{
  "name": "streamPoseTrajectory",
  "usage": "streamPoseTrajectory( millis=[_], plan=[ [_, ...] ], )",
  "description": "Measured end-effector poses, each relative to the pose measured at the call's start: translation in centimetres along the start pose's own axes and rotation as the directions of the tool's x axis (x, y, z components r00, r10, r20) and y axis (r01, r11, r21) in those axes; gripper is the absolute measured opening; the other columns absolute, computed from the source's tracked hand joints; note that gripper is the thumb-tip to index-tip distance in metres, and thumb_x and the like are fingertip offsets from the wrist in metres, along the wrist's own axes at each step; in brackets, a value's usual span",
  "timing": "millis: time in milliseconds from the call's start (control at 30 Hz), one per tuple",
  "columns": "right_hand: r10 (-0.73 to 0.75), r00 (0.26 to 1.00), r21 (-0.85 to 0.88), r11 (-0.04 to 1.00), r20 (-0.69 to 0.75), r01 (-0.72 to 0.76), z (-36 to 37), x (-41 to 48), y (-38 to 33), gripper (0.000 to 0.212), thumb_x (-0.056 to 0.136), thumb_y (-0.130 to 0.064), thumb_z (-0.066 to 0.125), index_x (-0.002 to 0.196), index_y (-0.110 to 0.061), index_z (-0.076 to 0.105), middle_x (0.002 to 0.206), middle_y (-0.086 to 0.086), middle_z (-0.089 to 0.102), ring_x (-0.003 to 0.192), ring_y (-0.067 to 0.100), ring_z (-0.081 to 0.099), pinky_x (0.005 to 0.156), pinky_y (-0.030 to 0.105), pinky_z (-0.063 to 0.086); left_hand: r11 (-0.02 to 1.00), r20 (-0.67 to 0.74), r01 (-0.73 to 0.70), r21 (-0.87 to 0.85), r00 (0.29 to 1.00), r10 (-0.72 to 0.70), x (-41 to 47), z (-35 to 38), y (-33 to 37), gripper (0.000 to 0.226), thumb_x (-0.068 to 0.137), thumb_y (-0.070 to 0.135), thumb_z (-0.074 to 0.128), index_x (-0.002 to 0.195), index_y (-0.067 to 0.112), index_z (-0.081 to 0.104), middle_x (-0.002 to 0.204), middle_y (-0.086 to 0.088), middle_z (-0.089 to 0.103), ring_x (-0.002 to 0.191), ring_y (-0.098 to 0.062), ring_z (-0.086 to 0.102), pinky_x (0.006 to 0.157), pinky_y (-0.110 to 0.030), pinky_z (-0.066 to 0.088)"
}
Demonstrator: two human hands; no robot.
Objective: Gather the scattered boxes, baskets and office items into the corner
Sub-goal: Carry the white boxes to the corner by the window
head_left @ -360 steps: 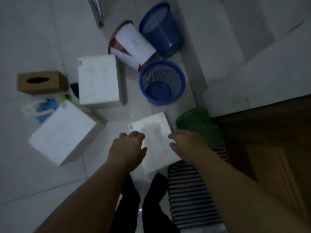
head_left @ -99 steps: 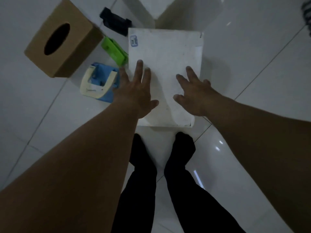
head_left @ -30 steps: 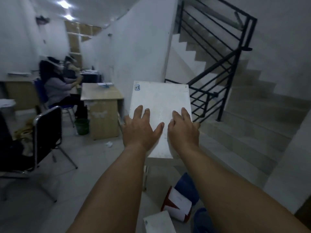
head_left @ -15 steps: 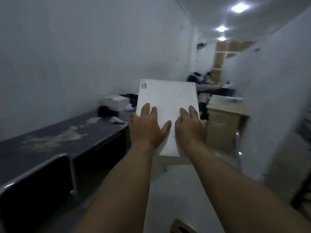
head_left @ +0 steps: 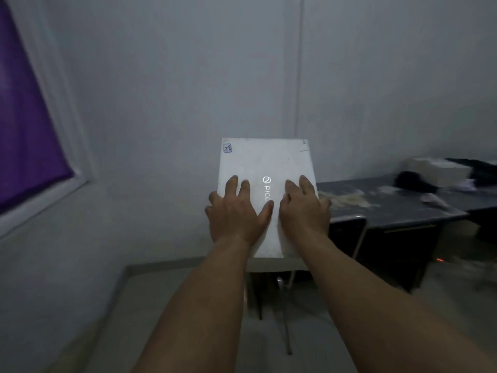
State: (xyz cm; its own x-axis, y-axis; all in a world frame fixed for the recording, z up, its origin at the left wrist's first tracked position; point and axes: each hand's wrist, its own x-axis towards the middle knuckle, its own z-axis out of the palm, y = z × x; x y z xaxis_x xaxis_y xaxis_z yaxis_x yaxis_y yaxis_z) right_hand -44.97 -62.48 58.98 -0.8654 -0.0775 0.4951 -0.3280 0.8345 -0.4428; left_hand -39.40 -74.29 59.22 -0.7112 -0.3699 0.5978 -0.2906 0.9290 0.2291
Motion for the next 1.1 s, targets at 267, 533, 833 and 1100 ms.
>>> streamPoseTrajectory(
  millis=[267, 533, 833, 1100],
  plan=[
    [-0.224, 0.969, 0.100, 0.972, 0.100, 0.214, 5.8, -3.9, -13.5, 0.043, 0.101, -0.033, 0.029, 0.142, -0.030, 0.039, 0.158, -0.001, 0.024, 0.130, 0.041, 0.040, 0.105, 0.048, 0.030, 0.971, -0.075, 0.203, 0.129, 0.978, -0.195, -1.7, -4.7, -14.2, 0.077, 0.083, 0.073, 0.037, 0.146, 0.026, 0.035, 0.155, 0.003, 0.027, 0.126, -0.033, 0.038, 0.097, -0.046, 0.039],
    [-0.298, 0.940, 0.106, 0.953, 0.168, 0.284, 12.0, -3.8, -19.4, 0.044, 0.100, -0.037, 0.031, 0.143, -0.028, 0.037, 0.158, 0.001, 0.025, 0.131, 0.036, 0.043, 0.099, 0.046, 0.038, 0.934, -0.073, 0.295, 0.204, 0.956, -0.286, -0.5, -3.7, -21.3, 0.077, 0.084, 0.073, 0.036, 0.146, 0.027, 0.034, 0.156, 0.002, 0.026, 0.130, -0.032, 0.036, 0.100, -0.045, 0.039],
    [-0.339, 0.911, 0.111, 0.940, 0.233, 0.322, 21.3, 1.9, -21.5, 0.043, 0.101, -0.038, 0.031, 0.142, -0.029, 0.037, 0.158, 0.000, 0.025, 0.129, 0.035, 0.045, 0.100, 0.044, 0.039, 0.906, -0.040, 0.346, 0.244, 0.937, -0.347, 5.4, 3.8, -26.5, 0.077, 0.084, 0.074, 0.035, 0.146, 0.028, 0.034, 0.157, 0.003, 0.025, 0.130, -0.031, 0.035, 0.099, -0.045, 0.040],
    [-0.390, 0.871, 0.130, 0.921, 0.299, 0.367, 28.5, 8.9, -24.8, 0.044, 0.102, -0.038, 0.030, 0.144, -0.030, 0.035, 0.159, -0.001, 0.022, 0.127, 0.041, 0.042, 0.098, 0.043, 0.042, 0.868, -0.024, 0.426, 0.256, 0.900, -0.435, 12.6, 9.4, -31.0, 0.077, 0.084, 0.074, 0.035, 0.146, 0.028, 0.034, 0.157, 0.002, 0.025, 0.132, -0.032, 0.034, 0.101, -0.046, 0.039]
  ],
)
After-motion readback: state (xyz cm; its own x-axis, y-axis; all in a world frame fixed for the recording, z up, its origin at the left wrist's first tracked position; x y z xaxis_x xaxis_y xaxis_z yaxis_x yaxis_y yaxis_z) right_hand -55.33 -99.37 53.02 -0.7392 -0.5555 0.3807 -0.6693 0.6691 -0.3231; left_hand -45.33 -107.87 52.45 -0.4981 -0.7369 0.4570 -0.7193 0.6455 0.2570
